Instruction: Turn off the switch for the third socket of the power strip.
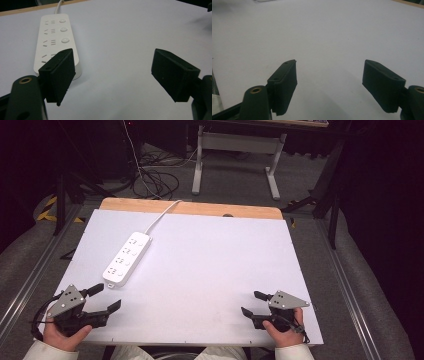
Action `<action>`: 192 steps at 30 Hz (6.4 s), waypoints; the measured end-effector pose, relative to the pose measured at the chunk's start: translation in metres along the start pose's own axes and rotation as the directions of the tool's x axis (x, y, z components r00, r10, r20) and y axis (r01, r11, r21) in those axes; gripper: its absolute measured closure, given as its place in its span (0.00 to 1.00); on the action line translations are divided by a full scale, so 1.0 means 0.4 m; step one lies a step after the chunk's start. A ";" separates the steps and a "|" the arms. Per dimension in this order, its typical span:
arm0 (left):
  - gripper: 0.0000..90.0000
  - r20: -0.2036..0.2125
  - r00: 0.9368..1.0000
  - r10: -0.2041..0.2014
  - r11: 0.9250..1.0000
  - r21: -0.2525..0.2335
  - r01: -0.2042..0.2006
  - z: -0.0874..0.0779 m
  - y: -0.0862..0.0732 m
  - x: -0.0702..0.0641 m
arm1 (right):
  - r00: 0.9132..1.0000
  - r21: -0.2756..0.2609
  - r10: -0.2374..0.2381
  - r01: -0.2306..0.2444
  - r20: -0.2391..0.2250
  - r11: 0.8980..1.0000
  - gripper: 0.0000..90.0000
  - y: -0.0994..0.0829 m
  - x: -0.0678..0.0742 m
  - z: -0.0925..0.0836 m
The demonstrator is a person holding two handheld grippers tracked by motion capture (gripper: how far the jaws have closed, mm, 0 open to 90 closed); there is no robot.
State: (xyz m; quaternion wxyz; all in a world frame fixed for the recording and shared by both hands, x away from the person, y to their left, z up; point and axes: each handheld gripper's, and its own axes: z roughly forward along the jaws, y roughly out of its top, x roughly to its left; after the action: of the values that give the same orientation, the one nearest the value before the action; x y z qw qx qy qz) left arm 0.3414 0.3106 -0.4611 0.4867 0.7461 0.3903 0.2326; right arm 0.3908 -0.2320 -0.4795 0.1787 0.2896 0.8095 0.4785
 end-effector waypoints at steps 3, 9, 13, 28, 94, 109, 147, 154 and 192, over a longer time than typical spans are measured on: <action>0.22 0.000 1.000 -0.009 1.000 0.000 0.009 0.001 0.000 0.000 | 1.000 0.004 0.003 -0.003 0.003 1.000 0.31 -0.002 -0.002 0.001; 0.22 -0.007 1.000 0.000 1.000 0.000 0.000 0.000 0.001 -0.001 | 1.000 0.002 -0.001 0.001 -0.001 1.000 0.31 -0.002 0.000 0.004; 0.22 -0.009 1.000 0.018 1.000 0.002 -0.018 -0.001 0.002 -0.003 | 1.000 0.010 -0.006 0.005 0.005 1.000 0.32 -0.002 0.001 0.004; 0.21 -0.016 1.000 0.006 1.000 0.006 -0.006 -0.003 0.005 -0.007 | 1.000 0.014 0.002 -0.002 -0.001 1.000 0.32 -0.003 0.002 0.007; 0.22 0.001 1.000 -0.012 0.990 0.139 0.012 0.080 0.204 0.044 | 1.000 0.039 -0.006 0.007 -0.014 0.999 0.34 -0.005 0.004 0.016; 0.22 -0.015 1.000 0.008 0.986 0.167 -0.006 0.127 0.247 0.058 | 1.000 0.041 -0.007 0.008 -0.014 0.999 0.34 -0.006 0.004 0.017; 1.00 -0.071 0.993 -0.099 0.960 0.256 0.114 0.199 0.245 0.128 | 1.000 0.043 -0.011 0.012 -0.019 0.999 0.34 -0.008 0.003 0.016; 1.00 -0.086 0.993 -0.086 0.951 0.291 0.108 0.228 0.230 0.144 | 1.000 0.043 -0.011 0.012 -0.018 0.999 0.34 -0.008 0.003 0.016; 1.00 -0.138 0.990 -0.020 0.897 0.435 0.079 0.303 0.187 0.169 | 1.000 0.045 -0.011 0.012 -0.019 0.999 0.34 -0.010 0.003 0.015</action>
State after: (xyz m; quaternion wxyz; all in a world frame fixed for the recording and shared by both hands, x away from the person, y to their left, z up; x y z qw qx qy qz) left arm 0.4958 0.2825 -0.4461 0.2854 0.8096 0.4825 0.1741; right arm 0.3922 -0.2288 -0.4861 0.1672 0.2843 0.8235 0.4617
